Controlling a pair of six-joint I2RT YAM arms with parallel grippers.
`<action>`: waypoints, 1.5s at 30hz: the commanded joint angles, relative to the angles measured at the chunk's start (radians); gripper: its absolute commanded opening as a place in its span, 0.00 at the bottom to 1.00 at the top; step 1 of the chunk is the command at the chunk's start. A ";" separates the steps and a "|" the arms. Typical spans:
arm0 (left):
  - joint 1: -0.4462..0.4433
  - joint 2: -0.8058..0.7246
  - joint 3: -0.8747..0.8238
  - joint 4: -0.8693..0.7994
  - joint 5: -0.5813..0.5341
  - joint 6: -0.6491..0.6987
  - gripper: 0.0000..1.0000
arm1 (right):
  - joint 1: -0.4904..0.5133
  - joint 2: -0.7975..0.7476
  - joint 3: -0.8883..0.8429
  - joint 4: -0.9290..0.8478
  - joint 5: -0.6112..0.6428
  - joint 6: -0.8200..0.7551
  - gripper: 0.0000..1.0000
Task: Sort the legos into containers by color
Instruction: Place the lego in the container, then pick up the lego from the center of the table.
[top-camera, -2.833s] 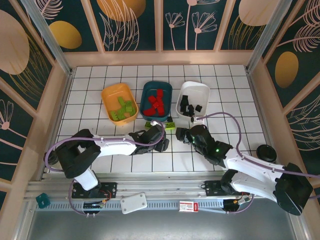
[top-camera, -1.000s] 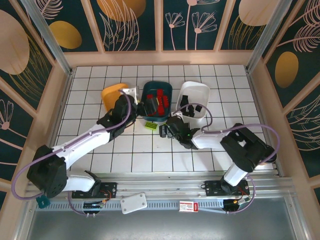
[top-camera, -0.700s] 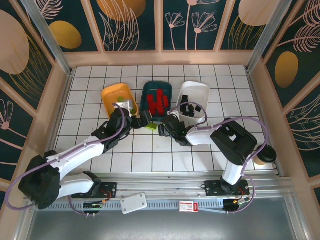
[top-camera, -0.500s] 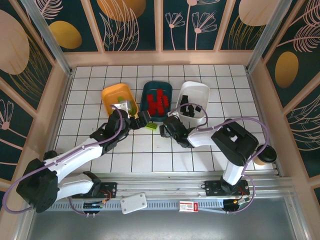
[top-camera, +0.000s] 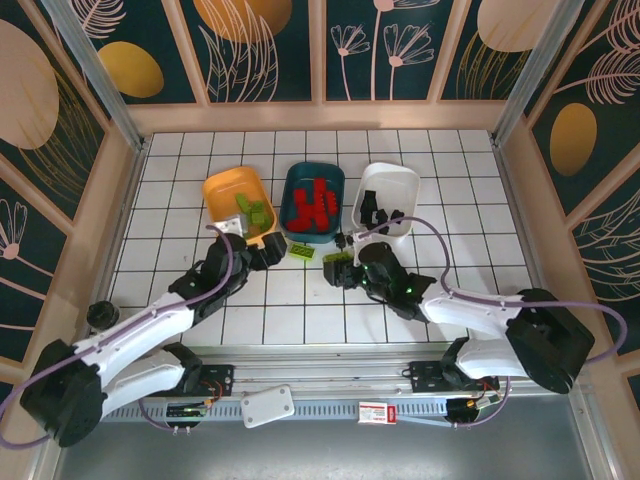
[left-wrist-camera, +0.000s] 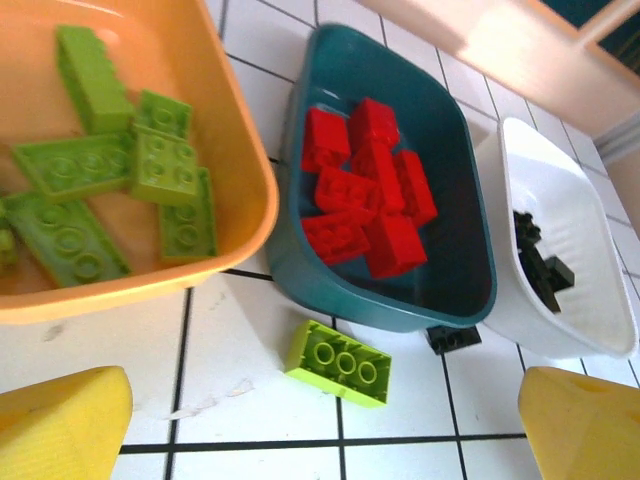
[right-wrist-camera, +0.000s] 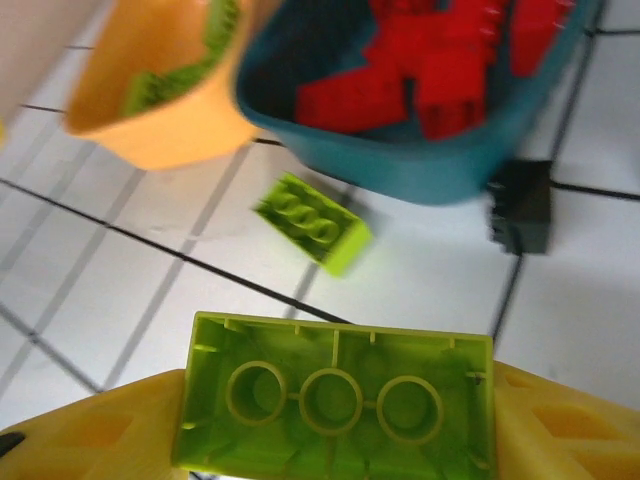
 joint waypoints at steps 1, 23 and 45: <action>-0.003 -0.093 -0.041 -0.083 -0.108 -0.062 0.99 | -0.002 0.073 0.143 -0.003 -0.122 -0.064 0.46; -0.002 -0.416 -0.141 -0.272 -0.156 -0.146 0.99 | -0.043 1.052 1.356 -0.229 -0.244 -0.123 0.88; -0.234 0.473 0.224 -0.053 -0.169 0.177 0.95 | -0.184 0.047 0.072 0.166 -0.042 0.059 0.89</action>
